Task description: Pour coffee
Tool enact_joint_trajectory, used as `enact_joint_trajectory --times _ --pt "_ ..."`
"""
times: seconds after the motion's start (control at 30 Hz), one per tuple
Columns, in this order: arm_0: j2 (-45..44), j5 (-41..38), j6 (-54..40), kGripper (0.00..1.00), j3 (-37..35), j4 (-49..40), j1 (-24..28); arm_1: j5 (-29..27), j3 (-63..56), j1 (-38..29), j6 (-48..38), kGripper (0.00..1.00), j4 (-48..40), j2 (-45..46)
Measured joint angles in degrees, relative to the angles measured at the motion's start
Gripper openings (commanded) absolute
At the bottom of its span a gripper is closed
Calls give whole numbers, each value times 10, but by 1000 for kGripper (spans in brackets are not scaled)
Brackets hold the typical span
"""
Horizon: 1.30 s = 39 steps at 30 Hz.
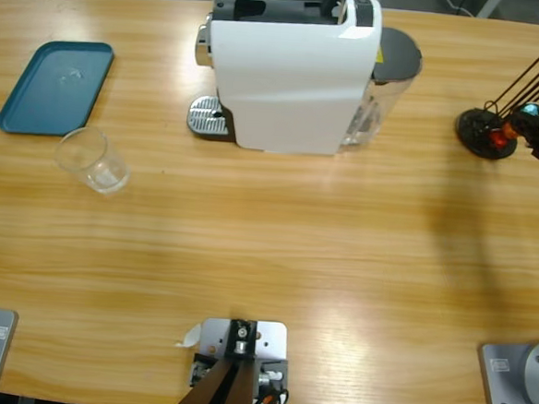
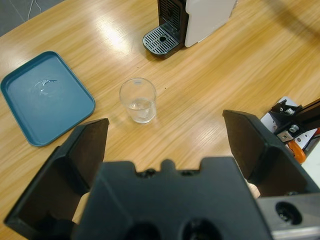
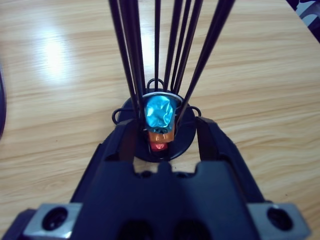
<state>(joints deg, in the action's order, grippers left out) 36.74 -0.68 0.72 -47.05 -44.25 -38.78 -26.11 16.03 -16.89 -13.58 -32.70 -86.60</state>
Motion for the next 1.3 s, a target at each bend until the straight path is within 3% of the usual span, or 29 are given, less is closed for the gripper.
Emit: enact_joint_trajectory --times 0.07,0.23,0.3,0.6,0.7,1.3 --pt "0 0 0 1000 0 0 0 5 0 2 0 378 -6 -7" --pt "0 0 0 1000 1 0 0 13 -1 6 0 366 -11 -12" --pt "0 0 0 1000 2 0 0 13 -1 6 0 260 -12 -13" --pt "0 0 1 1000 2 0 0 13 -3 6 0 254 -25 -19" --pt "0 0 1 1000 2 0 0 13 -3 8 0 7 -28 -21" --pt "0 1 2 1000 5 0 0 14 -11 12 8 0 -52 -29"
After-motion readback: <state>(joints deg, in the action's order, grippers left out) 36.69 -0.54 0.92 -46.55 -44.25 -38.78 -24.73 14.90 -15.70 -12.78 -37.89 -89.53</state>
